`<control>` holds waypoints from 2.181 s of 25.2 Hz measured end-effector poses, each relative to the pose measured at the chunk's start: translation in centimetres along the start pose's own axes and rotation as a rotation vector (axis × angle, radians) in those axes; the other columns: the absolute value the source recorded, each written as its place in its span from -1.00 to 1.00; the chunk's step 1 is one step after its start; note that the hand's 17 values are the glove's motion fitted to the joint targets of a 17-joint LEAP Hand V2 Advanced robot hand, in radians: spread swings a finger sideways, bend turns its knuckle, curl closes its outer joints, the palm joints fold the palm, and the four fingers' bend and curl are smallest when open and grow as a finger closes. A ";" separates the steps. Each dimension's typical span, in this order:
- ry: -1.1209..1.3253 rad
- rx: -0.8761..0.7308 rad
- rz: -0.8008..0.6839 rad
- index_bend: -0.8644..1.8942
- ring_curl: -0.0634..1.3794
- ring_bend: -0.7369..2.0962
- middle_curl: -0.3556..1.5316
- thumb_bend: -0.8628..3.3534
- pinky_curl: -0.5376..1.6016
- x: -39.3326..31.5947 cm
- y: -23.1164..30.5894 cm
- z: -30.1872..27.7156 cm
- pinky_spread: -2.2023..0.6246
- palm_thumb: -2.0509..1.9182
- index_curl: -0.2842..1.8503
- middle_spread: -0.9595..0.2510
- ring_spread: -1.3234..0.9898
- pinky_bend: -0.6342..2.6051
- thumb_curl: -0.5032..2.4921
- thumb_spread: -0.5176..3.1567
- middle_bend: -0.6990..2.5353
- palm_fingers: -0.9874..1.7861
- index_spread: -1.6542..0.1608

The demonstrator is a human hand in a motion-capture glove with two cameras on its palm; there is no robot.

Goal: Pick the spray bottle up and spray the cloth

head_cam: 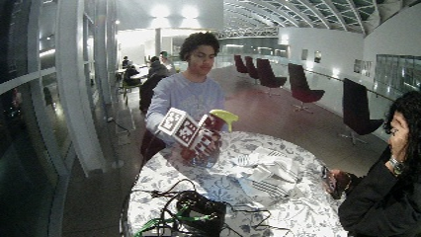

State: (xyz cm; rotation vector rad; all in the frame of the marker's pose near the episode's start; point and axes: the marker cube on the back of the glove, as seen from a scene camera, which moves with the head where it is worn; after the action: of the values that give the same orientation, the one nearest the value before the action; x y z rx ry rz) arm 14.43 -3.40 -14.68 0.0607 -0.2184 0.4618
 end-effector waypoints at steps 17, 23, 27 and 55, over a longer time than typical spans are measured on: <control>0.365 -0.133 0.158 -0.28 -0.36 -0.08 -0.16 -0.60 -0.12 -3.5 -4.6 0.3 0.48 0.49 -0.42 0.46 0.09 -0.35 -0.31 -0.26 -0.36 0.58 0.57; 0.384 -0.168 0.170 -0.28 -0.36 -0.08 -0.15 -0.60 -0.12 -3.7 -4.7 0.7 0.48 0.49 -0.42 0.46 0.09 -0.35 -0.31 -0.26 -0.36 0.58 0.58; 0.378 -0.186 0.175 -0.28 -0.36 -0.08 -0.15 -0.60 -0.12 -3.7 -4.7 1.0 0.49 0.49 -0.42 0.46 0.09 -0.35 -0.31 -0.26 -0.36 0.58 0.58; -0.158 0.118 -0.068 -0.28 -0.36 -0.07 -0.15 -0.61 -0.13 -9.5 -3.4 2.4 0.49 0.48 -0.41 0.49 0.09 -0.35 -0.30 -0.26 -0.35 0.59 0.59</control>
State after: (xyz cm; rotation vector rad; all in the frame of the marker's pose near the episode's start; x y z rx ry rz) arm 7.23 -10.84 -14.52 0.2194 -0.3427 0.4022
